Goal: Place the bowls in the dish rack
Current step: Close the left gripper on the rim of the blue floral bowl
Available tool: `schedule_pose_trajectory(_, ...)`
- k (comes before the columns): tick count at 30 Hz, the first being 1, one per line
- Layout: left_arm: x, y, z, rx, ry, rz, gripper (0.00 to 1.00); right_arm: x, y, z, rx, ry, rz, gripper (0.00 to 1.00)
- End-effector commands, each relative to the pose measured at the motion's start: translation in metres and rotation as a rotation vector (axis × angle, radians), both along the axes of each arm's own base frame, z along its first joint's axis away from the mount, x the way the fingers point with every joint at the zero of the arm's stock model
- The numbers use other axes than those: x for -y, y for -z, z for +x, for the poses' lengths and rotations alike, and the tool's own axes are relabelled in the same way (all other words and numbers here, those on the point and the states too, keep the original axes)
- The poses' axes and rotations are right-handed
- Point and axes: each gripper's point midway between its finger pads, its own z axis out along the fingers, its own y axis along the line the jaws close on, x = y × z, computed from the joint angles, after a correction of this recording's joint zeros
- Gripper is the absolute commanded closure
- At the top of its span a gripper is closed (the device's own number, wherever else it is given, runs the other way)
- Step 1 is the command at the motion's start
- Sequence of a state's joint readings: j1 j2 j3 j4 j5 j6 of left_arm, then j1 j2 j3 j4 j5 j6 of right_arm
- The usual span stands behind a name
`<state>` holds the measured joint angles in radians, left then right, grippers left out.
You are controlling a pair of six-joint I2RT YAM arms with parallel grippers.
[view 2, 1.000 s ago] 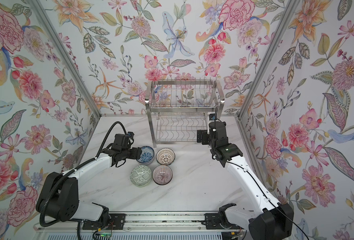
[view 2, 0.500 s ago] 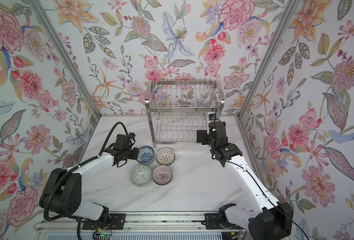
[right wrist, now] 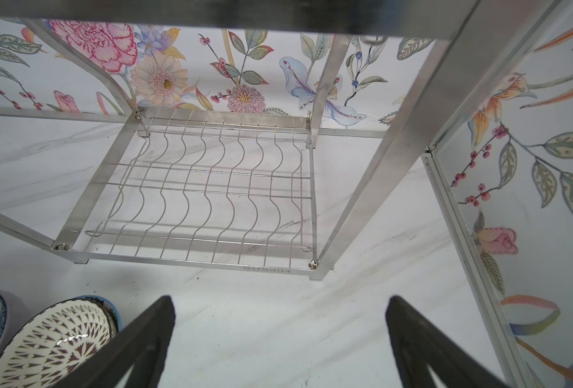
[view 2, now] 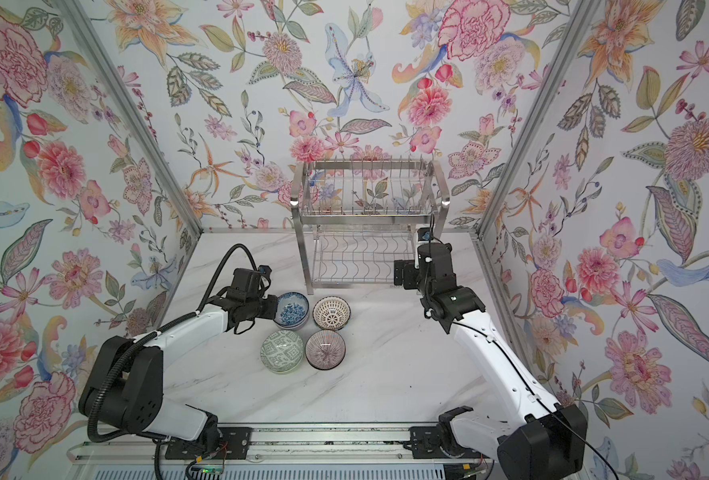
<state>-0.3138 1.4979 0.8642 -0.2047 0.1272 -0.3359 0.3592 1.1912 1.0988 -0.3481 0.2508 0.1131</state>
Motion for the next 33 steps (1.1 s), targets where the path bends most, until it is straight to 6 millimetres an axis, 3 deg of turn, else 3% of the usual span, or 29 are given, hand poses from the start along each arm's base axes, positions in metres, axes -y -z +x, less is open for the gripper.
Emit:
schedule_pose_trajectory(1,0.004,-0.009,0.003,0.017,-0.003,-0.027,0.81,-0.001,-0.001,-0.004,-0.002,-0.003,0.002,0.01)
schedule_pose_trajectory(19,-0.008,-0.031,0.003,0.064,-0.038,0.013,1.0,0.006,0.005,-0.008,-0.008,0.023,-0.012,0.01)
schedule_pose_trajectory(27,-0.019,-0.034,0.002,0.068,-0.061,0.068,1.0,0.007,0.008,-0.009,-0.009,0.024,-0.009,0.01)
schedule_pose_trajectory(31,-0.02,-0.029,0.0,0.057,-0.063,0.075,0.67,0.005,0.01,-0.008,-0.014,0.019,-0.004,0.01)
schedule_pose_trajectory(33,-0.019,-0.029,-0.001,0.063,-0.061,0.061,0.56,0.005,0.01,-0.008,-0.013,0.019,-0.003,0.01)
